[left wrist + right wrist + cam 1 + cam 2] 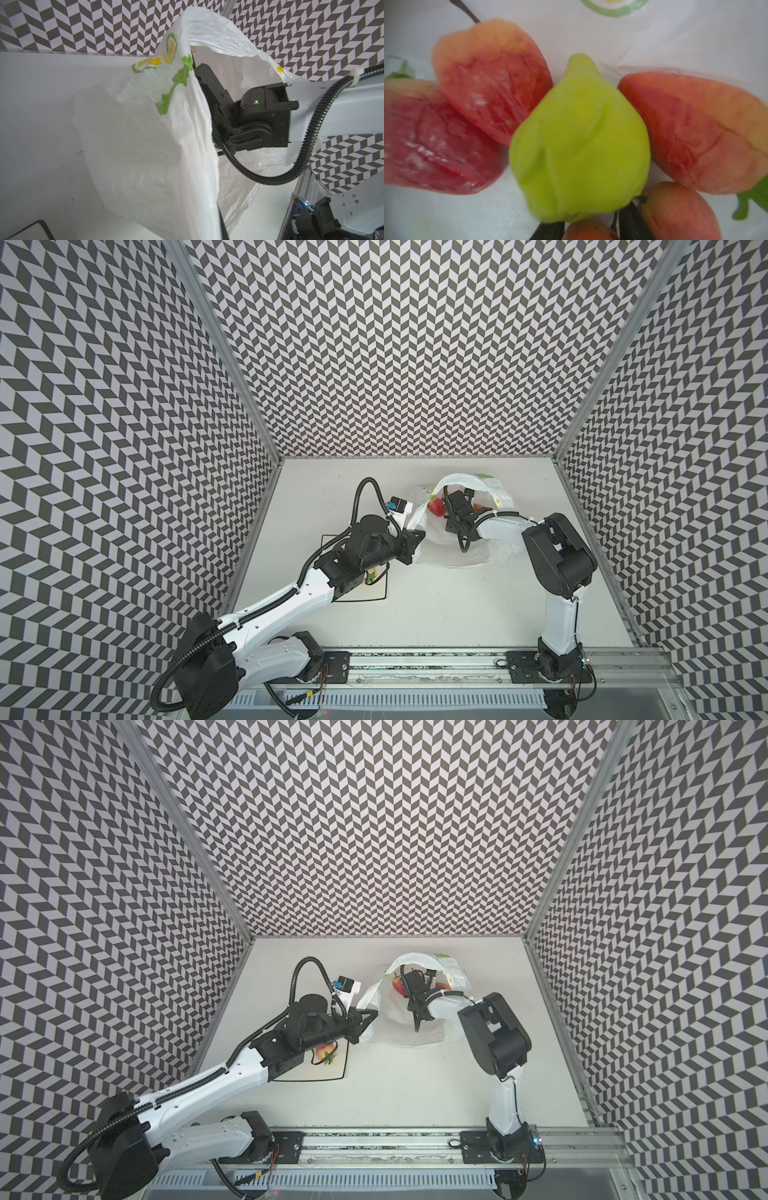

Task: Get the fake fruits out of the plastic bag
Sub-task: 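Grasp a small peach with the right gripper and lift it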

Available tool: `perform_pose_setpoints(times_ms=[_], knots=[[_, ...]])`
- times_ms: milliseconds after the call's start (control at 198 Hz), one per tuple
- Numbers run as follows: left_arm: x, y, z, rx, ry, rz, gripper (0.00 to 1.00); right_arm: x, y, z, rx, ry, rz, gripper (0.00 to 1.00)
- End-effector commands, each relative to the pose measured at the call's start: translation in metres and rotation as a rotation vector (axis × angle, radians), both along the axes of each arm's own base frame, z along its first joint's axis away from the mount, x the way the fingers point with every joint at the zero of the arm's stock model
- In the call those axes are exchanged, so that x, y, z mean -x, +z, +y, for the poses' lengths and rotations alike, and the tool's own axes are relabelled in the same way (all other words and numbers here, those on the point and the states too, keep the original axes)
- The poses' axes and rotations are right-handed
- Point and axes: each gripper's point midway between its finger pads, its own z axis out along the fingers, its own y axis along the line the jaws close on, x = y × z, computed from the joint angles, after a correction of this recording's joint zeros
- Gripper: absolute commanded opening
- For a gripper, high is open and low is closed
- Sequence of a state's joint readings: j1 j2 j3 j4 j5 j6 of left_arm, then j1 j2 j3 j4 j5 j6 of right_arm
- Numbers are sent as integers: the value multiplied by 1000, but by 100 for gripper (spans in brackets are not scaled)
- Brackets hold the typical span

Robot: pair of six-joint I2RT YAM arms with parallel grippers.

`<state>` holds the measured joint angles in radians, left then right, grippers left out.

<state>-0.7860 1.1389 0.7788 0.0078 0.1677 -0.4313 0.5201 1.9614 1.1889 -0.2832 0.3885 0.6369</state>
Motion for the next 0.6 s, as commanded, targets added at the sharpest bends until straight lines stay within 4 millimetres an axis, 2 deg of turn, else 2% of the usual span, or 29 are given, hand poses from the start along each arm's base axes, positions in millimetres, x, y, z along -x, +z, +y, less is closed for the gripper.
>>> perform_pose_setpoints(times_ms=[0,161,469,595], knots=[[-3,6,2,19,29,-27,0,0,32,8,-57,59,-79,36],[-9,7,3,21,58,-34,0,23,64,27,-142,191,-124,35],[-25,11,4,14,120,-58,0,95,91,77,-284,540,-107,35],[-31,11,7,4,158,-66,0,123,105,90,-302,663,-120,35]])
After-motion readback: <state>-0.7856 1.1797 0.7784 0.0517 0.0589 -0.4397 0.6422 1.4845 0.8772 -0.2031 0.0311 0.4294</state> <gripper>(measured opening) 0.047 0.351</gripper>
